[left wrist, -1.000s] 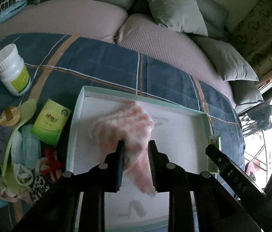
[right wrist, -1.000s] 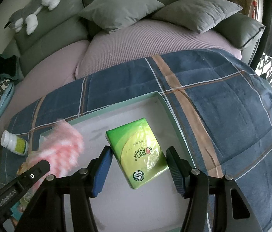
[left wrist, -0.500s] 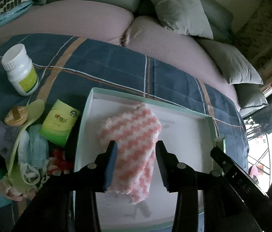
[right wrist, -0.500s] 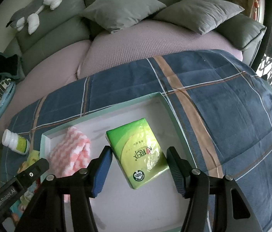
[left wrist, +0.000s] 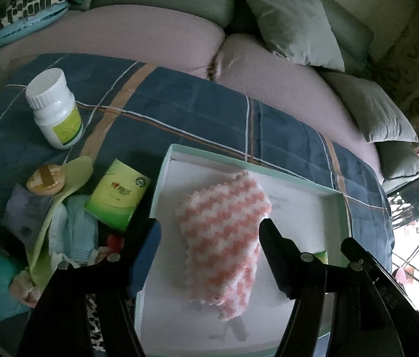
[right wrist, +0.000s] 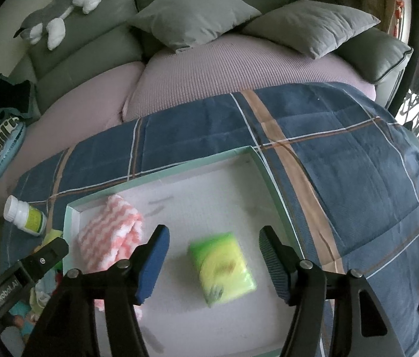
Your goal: Organize soft objects
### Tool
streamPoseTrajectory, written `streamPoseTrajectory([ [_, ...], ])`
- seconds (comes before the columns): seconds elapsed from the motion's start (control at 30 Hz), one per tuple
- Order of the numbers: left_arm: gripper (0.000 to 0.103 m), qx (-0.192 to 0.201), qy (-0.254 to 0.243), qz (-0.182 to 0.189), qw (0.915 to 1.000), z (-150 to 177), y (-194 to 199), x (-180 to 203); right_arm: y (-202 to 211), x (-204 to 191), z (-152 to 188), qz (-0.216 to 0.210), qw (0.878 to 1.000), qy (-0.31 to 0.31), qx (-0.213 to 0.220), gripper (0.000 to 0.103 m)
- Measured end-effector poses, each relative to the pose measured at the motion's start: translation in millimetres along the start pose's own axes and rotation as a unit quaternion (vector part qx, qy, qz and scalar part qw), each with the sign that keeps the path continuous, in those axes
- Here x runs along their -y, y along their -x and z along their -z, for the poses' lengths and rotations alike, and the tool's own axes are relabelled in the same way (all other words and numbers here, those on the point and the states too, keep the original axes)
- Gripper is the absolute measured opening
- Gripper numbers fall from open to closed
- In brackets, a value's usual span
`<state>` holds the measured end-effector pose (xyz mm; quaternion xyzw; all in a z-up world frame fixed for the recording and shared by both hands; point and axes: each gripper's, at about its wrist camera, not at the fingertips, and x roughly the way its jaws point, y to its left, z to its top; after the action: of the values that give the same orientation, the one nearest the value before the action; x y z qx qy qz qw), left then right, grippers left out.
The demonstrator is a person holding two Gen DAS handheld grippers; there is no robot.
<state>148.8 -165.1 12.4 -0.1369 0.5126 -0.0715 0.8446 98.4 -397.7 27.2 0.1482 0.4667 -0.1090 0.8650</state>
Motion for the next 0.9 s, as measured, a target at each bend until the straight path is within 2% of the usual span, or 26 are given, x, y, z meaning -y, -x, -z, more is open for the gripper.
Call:
streamPoseTrajectory([
  [0.23,0.072,0.009,0.005,-0.014,0.9998,-0.8,1.7,-5.3,0.4,-1.5,-0.3,0.001,1.0,0.003,0.001,0.067],
  [0.3,0.089,0.014,0.011,-0.021,0.9996,-1.4,2.1,-7.8,-0.2,-2.1,0.1,0.001,1.0,0.004,0.001,0.07],
  [0.33,0.091,0.018,0.013,-0.023,0.9995,-1.6,2.7,-9.0,-0.3,-2.6,0.3,0.0,1.0,0.004,0.002,0.076],
  [0.57,0.094,0.037,0.03,-0.039,0.9981,-4.4,6.8,-19.8,4.0,-4.3,-0.3,-0.002,1.0,0.008,0.02,0.1],
  [0.9,0.094,0.044,0.026,-0.053,0.9973,-4.7,9.0,-22.3,6.3,-7.2,-0.5,-0.01,1.0,0.014,0.025,0.103],
])
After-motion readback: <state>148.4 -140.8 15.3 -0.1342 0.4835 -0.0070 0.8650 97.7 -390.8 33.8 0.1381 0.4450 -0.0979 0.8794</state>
